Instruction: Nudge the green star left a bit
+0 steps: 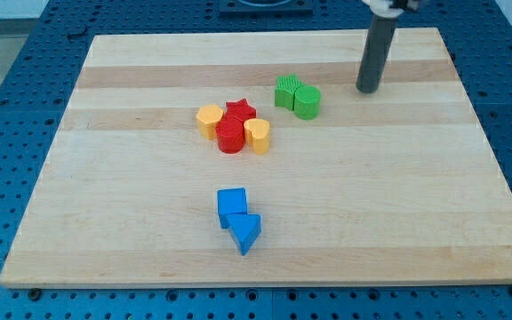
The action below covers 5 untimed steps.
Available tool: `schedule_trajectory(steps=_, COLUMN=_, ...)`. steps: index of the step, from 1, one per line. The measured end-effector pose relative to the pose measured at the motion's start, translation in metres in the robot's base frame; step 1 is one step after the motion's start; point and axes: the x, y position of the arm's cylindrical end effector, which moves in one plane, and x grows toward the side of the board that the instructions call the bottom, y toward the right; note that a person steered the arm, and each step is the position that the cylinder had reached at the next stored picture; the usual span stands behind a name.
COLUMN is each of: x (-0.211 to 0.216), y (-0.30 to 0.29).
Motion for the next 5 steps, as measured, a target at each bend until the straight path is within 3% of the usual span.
schedule_trajectory(steps=1, x=-0.029, y=-0.016)
schedule_trajectory(steps=2, x=-0.025, y=-0.044)
schedule_trajectory(steps=3, x=0.007, y=-0.047)
schedule_trajectory(steps=5, x=0.0, y=-0.112)
